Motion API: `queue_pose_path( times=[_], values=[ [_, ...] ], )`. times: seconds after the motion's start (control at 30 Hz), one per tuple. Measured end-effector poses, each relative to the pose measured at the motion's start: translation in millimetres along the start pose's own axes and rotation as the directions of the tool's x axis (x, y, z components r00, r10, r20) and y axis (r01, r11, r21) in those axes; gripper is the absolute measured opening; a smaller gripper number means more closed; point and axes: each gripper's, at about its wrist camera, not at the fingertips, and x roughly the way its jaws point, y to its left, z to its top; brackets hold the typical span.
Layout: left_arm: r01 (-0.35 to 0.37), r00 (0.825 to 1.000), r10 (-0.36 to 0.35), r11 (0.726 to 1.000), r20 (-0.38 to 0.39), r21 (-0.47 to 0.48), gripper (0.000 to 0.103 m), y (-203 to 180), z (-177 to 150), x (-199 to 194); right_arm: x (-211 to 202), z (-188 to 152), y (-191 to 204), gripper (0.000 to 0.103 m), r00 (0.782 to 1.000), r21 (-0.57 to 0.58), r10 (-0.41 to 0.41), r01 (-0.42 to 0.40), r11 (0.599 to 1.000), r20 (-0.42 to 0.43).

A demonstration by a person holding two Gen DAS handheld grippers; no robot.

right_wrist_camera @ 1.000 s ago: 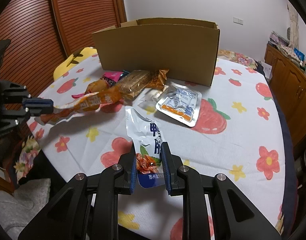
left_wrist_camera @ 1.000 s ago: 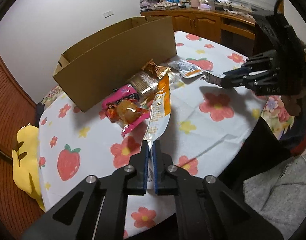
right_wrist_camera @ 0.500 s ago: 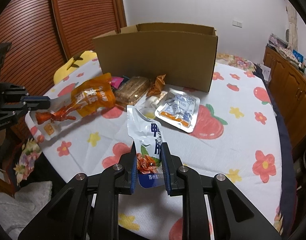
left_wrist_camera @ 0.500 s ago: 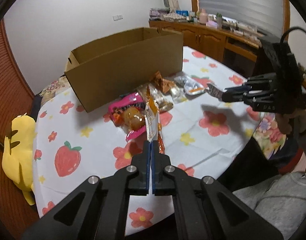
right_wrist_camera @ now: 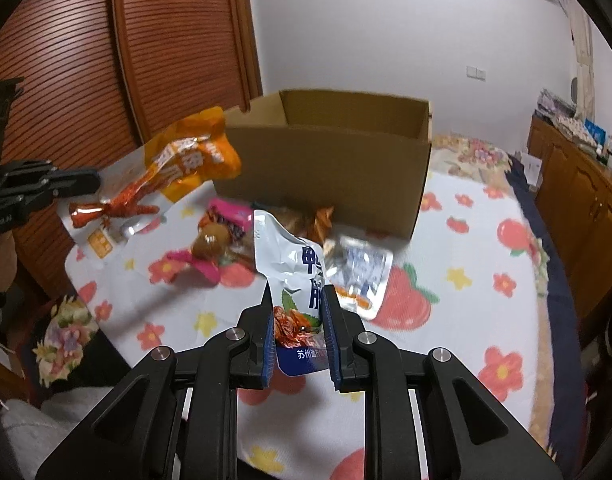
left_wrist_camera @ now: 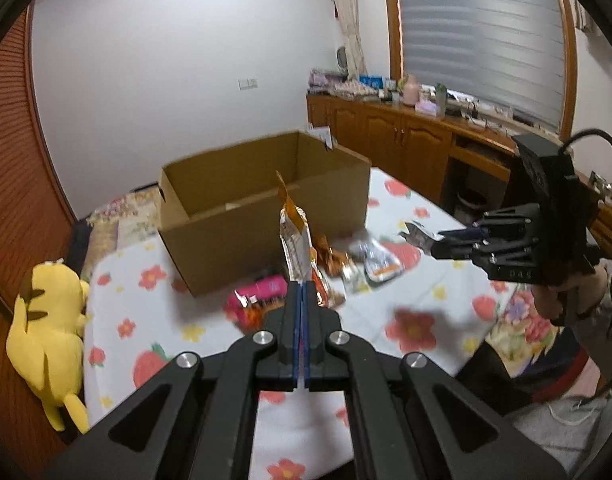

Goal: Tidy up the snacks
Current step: 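Lift both held packets and carry them over the cardboard box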

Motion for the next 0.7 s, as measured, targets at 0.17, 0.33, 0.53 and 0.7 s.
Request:
queue_pose_path(
  times=[0.17,0.33,0.53,0.7],
  values=[
    [-0.026,0.999,0.026,1.000,0.048,-0.006,0.000,10,25,-1,-10,22,2,0.019,0.999,-0.030,-0.010,0.011,0.999,0.045],
    [-0.056,0.994,0.056,0.998,0.089,-0.004,0.000,23,52,3,-15,52,1,0.019,0.996,-0.058,-0.024,0.029,0.998,0.088],
    [-0.088,0.990,0.089,0.996,0.109,-0.010,0.000,38,82,19,-10,90,2,0.019,0.991,-0.094,-0.033,0.045,0.995,0.126],
    [-0.112,0.988,0.113,0.994,0.104,-0.016,0.000,50,97,38,0,113,7,0.019,0.990,-0.125,-0.044,0.061,0.990,0.135]
  ],
)
